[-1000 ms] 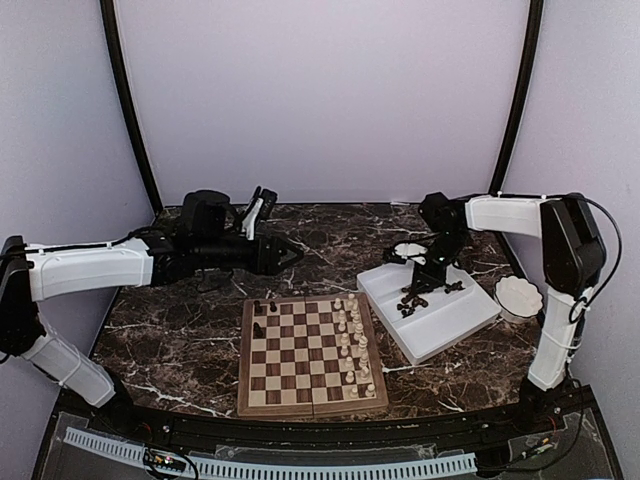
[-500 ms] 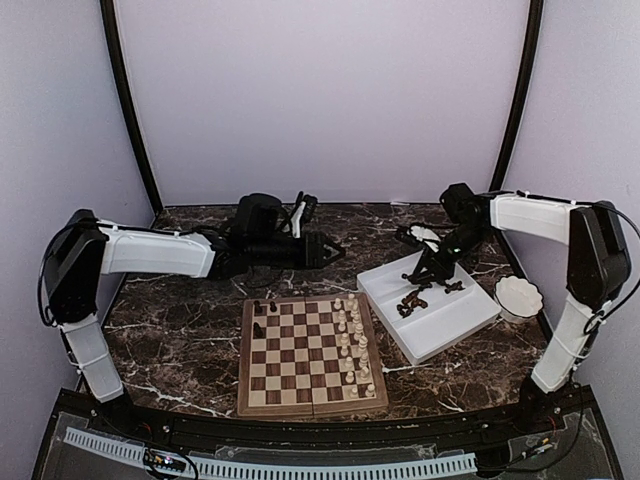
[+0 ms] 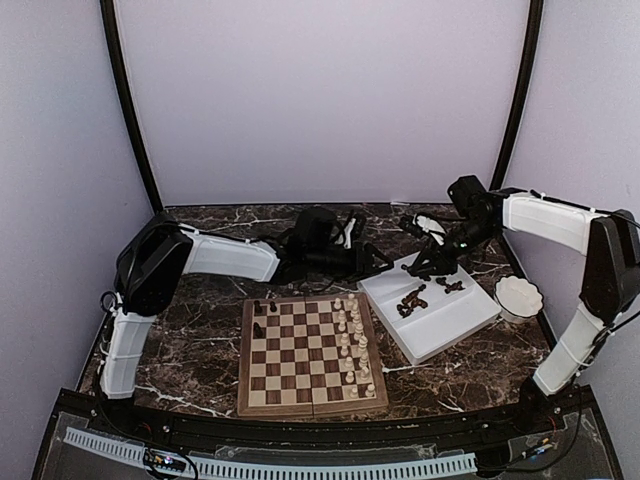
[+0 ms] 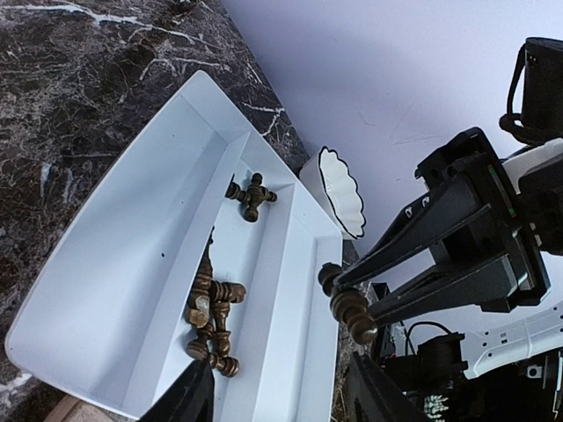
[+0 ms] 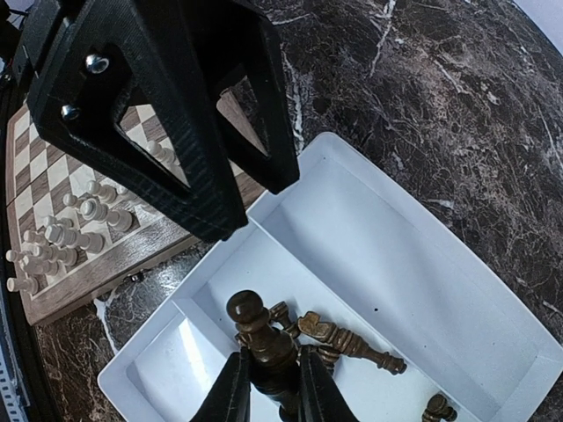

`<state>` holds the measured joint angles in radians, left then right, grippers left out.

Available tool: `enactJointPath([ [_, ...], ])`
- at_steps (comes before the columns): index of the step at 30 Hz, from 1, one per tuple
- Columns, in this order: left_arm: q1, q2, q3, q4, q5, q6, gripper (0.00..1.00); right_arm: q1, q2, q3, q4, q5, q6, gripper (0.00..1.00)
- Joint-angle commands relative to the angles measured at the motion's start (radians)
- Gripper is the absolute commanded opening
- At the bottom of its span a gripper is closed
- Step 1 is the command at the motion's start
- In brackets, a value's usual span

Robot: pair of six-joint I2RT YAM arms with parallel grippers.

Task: Set up the chess pieces on the board
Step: Pick up the pawn from the chess pile.

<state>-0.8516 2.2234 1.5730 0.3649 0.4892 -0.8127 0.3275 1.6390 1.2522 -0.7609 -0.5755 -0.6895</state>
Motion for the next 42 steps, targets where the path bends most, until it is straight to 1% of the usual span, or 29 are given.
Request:
enactJointPath([
  [1,-0.011,0.010,0.080,0.028,0.054,-0.032,0.54,0.011,-0.034,-0.008,0.007,0.011,0.004,0.19],
  [6,-0.019,0.047,0.122,0.018,0.068,-0.044,0.54,0.020,-0.034,0.000,0.000,0.013,0.001,0.19],
  [15,-0.027,0.101,0.198,-0.010,0.105,-0.063,0.46,0.035,-0.030,0.011,0.010,0.010,0.019,0.19],
  [22,-0.033,0.109,0.205,-0.013,0.117,-0.068,0.39,0.035,-0.024,0.021,0.014,0.016,0.030,0.18],
  [29,-0.033,0.109,0.197,0.001,0.132,-0.085,0.36,0.035,-0.015,0.023,0.029,0.031,0.052,0.18],
  [36,-0.033,0.111,0.196,0.020,0.144,-0.099,0.24,0.035,-0.014,0.018,0.038,0.040,0.059,0.18],
  [39,-0.033,0.115,0.197,0.037,0.149,-0.107,0.15,0.035,-0.015,0.012,0.041,0.049,0.058,0.18],
  [42,-0.032,0.123,0.196,0.050,0.160,-0.115,0.09,0.035,-0.019,-0.004,0.043,0.063,0.051,0.18],
])
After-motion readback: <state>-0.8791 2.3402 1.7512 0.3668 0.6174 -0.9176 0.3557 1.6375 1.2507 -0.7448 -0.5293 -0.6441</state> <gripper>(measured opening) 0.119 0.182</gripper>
